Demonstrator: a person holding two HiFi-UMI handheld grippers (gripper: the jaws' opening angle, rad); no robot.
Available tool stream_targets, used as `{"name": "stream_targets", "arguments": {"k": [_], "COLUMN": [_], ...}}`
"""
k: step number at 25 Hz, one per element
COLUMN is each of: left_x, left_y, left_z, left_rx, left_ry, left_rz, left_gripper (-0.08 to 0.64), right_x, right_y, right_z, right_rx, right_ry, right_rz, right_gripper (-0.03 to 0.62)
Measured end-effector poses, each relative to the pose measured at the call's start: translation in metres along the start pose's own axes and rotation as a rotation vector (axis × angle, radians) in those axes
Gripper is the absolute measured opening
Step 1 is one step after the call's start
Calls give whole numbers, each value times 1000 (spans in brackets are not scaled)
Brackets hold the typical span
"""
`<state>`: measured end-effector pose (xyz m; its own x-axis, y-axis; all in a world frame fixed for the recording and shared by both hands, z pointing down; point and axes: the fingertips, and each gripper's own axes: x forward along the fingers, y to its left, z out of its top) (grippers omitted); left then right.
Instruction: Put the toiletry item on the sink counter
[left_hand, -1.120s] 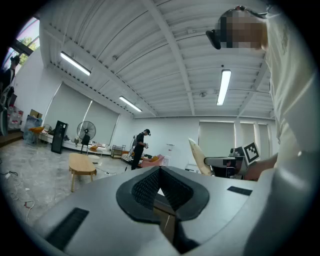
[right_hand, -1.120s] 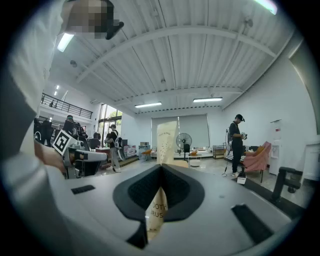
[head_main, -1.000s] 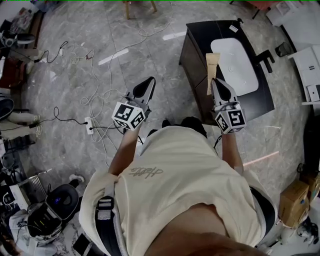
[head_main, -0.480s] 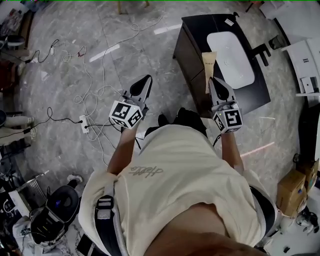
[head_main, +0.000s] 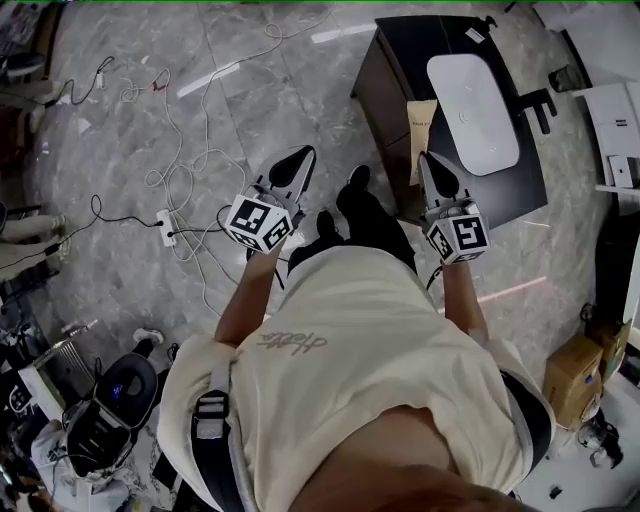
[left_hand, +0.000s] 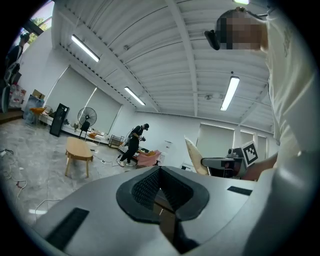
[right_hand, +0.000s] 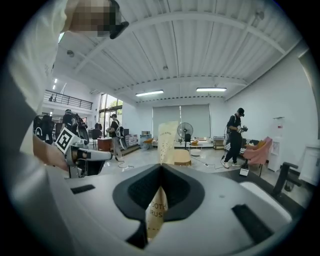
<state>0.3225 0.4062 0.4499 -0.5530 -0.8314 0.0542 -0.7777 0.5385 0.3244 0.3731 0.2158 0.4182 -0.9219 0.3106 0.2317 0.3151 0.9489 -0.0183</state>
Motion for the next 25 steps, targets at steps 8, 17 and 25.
{"name": "stream_targets", "arguments": {"k": [8,17,25], "left_x": [26,110,195], "left_y": [35,52,66], "left_z": [3,29,51], "left_rx": [2,52,70], "left_ry": [53,96,105], "left_rz": [52,29,61], "left_gripper": [3,3,3], "right_x": [60,119,166], "right_y": [-22,-88,-154], "right_z": [-4,11,8], "right_rx": [54,21,65], "right_ry": [-1,-29,-26], "right_rz": [65,81,153], "right_gripper": [-2,-2,-2]}}
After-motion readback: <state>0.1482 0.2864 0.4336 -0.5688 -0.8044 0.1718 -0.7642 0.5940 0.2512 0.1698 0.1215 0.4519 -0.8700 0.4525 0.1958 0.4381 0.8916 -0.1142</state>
